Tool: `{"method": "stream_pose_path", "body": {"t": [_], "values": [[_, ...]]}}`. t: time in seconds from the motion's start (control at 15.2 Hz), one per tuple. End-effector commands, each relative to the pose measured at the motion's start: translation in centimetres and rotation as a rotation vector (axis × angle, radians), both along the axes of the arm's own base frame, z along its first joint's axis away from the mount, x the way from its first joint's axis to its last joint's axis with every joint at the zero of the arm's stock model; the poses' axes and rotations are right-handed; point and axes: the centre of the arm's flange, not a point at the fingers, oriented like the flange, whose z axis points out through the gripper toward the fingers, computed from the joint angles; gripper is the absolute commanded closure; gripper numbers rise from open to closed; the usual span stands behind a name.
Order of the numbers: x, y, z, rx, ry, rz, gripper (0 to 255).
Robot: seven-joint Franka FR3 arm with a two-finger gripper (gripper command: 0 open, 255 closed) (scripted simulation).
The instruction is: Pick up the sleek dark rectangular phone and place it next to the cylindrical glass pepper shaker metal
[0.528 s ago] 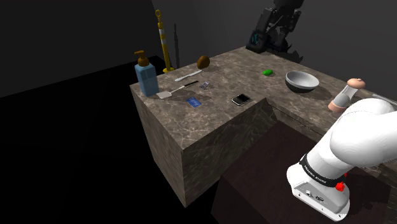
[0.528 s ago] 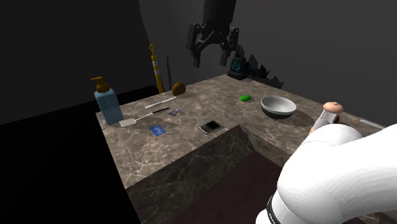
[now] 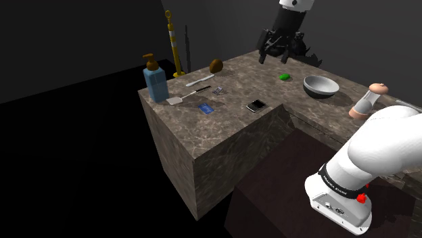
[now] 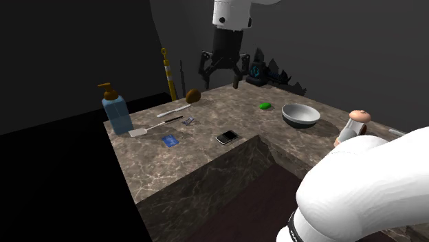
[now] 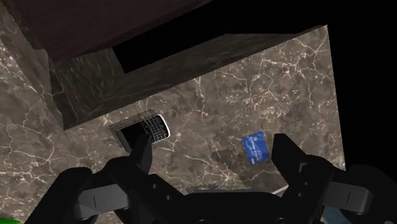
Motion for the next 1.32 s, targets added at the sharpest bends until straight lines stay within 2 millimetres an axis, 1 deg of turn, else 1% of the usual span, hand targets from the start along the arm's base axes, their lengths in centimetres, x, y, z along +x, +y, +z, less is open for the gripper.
{"method": "stream_pose_path", "body": {"t": [0.0, 0.33, 0.66, 0.99, 1.25], "values": [[1.3, -0.6, -2.4, 0.001, 0.004, -0.089, 0], [4.1, -2.7, -7.9, 0.003, 0.019, -0.302, 0], [6.2, -5.3, -13.5, 0.005, 0.034, -0.515, 0], [7.7, -8.3, -19.1, 0.007, 0.048, -0.728, 0], [8.3, -10.8, -23.6, 0.009, 0.060, -0.899, 0]]}}
